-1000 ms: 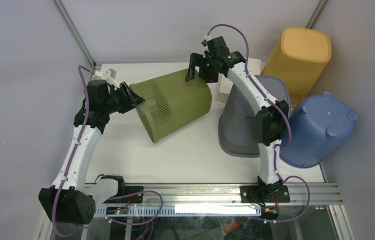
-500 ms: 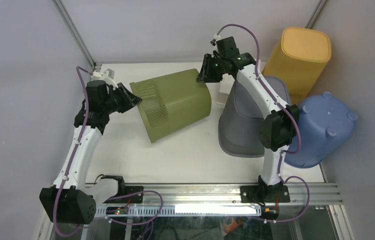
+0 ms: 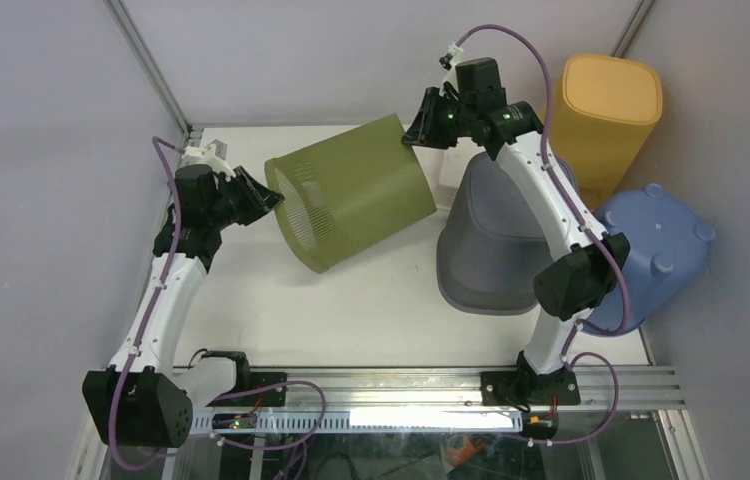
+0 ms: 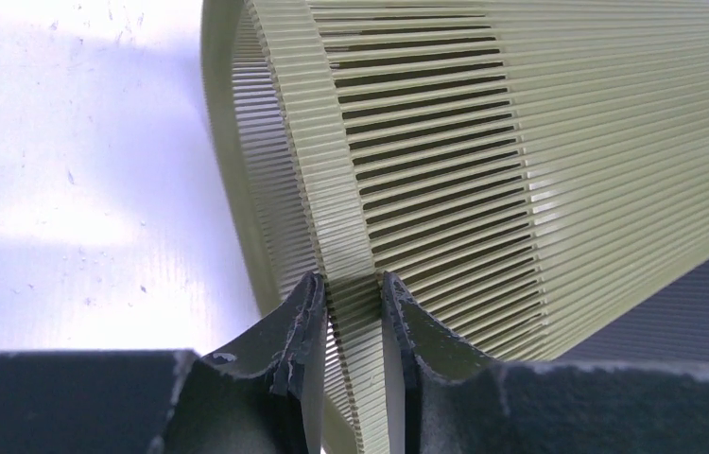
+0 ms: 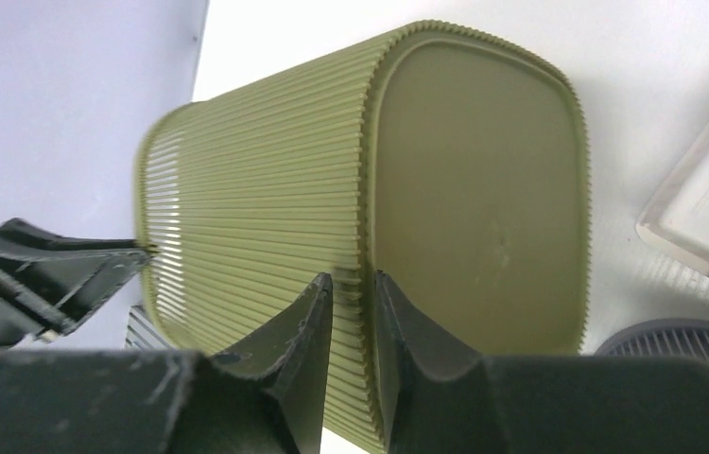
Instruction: Turn the large container upside down
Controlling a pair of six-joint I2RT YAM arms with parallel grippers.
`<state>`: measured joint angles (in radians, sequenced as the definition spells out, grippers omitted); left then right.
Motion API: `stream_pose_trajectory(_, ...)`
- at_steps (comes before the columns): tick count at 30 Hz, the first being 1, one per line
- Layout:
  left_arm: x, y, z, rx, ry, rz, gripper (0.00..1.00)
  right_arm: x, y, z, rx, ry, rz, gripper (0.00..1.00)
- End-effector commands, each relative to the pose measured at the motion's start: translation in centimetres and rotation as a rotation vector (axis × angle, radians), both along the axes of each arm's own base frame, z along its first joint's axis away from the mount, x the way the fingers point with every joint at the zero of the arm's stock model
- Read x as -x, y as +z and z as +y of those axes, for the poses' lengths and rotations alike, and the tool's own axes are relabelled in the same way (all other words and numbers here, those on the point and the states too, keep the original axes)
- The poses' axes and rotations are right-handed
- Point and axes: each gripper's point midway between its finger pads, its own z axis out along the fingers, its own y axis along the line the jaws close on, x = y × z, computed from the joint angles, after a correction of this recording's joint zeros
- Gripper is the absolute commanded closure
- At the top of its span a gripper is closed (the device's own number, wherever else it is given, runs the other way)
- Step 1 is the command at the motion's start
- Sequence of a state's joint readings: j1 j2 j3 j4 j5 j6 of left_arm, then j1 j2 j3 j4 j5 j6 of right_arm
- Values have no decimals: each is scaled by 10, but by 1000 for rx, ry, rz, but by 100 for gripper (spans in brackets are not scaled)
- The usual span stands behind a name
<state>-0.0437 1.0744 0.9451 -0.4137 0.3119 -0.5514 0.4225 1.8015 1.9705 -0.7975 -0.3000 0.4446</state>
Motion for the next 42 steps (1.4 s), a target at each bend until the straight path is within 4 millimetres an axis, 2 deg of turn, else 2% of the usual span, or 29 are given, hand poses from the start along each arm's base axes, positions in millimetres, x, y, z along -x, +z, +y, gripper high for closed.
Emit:
stream_pose_trajectory(1, 1, -30, -12, 12, -64, 66, 80, 39, 112, 38, -242, 188, -209, 75)
stream_pose_trajectory(5, -2, -43, -11, 2, -57, 97, 79, 45, 122, 47, -225, 206, -239, 72)
stream_pose_trajectory(10, 2, -61, -9, -9, -54, 122, 78, 49, 123, 60, -215, 225, -241, 70)
stream_pose_trajectory(12, 3, -67, -8, -11, -49, 132, 77, 52, 124, 68, -223, 242, -243, 66)
stream_pose_trajectory(15, 3, -73, -8, -15, -48, 139, 77, 57, 123, 82, -231, 269, -239, 53)
stream_pose_trajectory(18, 3, -74, -7, -22, -47, 140, 76, 57, 117, 90, -234, 286, -214, 47)
stream_pose_trajectory(23, 2, -73, -6, -30, -47, 135, 74, 59, 113, 93, -229, 289, -204, 40)
stream_pose_trajectory(28, 0, -69, -2, -60, -38, 133, 71, 62, 121, 84, -209, 271, -230, 34)
stream_pose_trajectory(30, 0, -62, 1, -78, -33, 121, 70, 64, 124, 75, -179, 254, -255, 32)
stream_pose_trajectory(33, 1, -40, 4, -105, -32, 81, 68, 71, 123, 56, -109, 223, -283, 30)
stream_pose_trajectory(35, 5, -21, 7, -127, -33, 42, 64, 80, 115, 42, -57, 215, -294, 28)
stream_pose_trajectory(36, 8, -11, 8, -137, -35, 18, 61, 90, 117, 33, -44, 217, -318, 27)
stream_pose_trajectory(40, 26, 35, 8, -188, -78, -110, 56, 127, 86, 11, 67, 297, -349, 18)
stream_pose_trajectory(42, 34, 56, 8, -212, -102, -164, 48, 144, 67, -2, 148, 318, -340, 14)
